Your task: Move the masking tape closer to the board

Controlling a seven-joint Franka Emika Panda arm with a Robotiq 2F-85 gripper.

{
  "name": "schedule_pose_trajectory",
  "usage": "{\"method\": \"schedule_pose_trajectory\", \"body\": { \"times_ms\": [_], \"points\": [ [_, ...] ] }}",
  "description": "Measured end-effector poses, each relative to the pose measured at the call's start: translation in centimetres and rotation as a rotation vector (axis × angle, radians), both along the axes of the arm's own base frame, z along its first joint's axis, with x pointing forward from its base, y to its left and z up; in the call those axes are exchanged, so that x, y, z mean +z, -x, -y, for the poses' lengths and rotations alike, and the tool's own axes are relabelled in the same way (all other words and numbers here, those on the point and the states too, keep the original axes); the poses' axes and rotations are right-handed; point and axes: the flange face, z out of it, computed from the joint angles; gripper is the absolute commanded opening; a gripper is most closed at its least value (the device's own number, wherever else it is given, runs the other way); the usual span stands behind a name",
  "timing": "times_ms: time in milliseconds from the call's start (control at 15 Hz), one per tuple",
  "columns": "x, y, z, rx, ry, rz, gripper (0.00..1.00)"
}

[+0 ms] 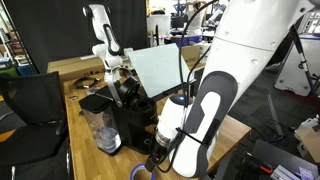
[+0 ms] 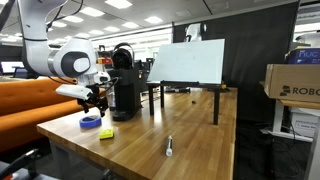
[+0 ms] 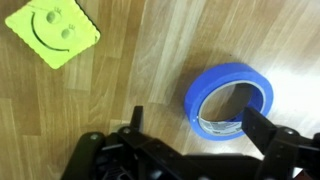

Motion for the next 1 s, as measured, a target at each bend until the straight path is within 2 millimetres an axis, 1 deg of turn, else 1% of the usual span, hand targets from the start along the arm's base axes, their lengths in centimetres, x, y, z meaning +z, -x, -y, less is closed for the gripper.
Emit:
{"method": "schedule_pose_trajectory", "body": {
  "times_ms": [267, 667, 1000],
  "points": [
    [-1.1, -1.1, -1.3, -0.013, -0.019, 0.025, 1.0],
    [-1.8, -0.6, -3.2, -0.005, -0.033, 0.044, 1.0],
    [-2.3, -0.6, -3.1, -0.005, -0.022, 0.057, 1.0]
  ]
}}
